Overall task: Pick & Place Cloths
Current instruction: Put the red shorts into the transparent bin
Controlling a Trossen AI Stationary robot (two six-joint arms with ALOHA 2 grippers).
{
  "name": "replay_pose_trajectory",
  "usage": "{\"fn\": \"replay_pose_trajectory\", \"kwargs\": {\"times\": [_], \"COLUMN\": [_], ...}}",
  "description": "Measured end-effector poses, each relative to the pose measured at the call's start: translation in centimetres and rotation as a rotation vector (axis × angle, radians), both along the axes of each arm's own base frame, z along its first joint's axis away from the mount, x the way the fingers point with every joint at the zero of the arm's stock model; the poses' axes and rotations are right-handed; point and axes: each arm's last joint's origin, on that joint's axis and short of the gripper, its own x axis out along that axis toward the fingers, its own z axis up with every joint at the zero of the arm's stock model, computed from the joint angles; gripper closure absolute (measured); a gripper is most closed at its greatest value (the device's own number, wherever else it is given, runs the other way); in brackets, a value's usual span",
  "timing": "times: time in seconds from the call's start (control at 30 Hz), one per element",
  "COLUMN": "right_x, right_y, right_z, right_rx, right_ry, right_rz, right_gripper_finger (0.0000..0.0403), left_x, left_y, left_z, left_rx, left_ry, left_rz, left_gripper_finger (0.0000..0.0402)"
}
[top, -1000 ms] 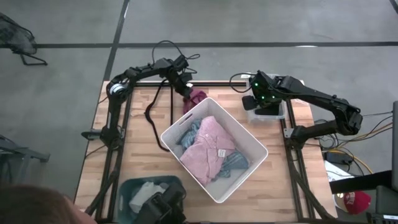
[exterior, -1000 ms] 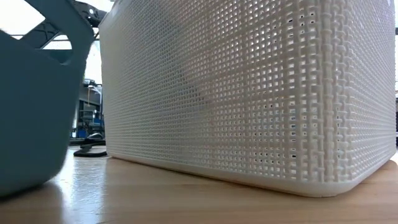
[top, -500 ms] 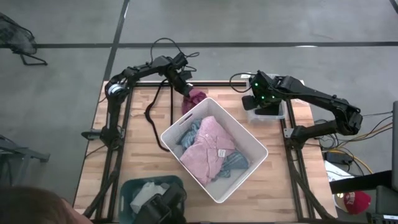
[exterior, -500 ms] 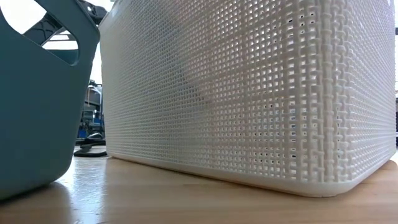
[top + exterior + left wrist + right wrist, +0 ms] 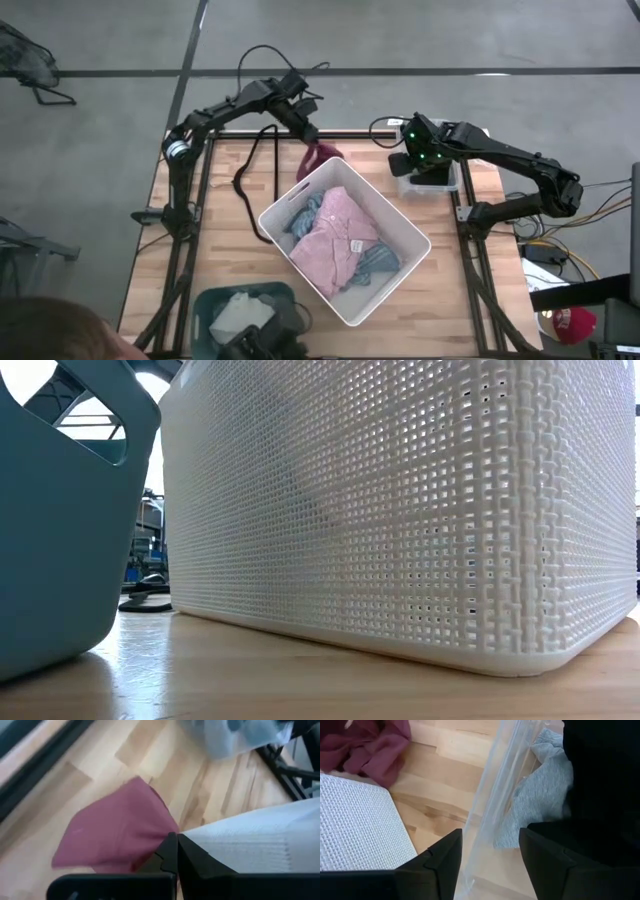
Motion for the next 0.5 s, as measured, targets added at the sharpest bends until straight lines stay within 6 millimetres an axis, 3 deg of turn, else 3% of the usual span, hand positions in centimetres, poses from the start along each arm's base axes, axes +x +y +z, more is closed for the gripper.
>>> {"fn": "replay_pose_trajectory", "kwargs": {"times": [0.5], "right_x": [0.0], "right_y": [0.0], "right_z": [0.0], "right_rx": [-0.002], "right_ry": [-0.002], "right_rz": [0.004], "right_gripper_finger": [0.023], "left_x": [0.6], "left_y": [0.2], "left_z": [5.2], "left_rx": [0.123], "left_ry": [-0.136], "left_rz": [-0.003], "left_gripper_finger": [0.0401]}}
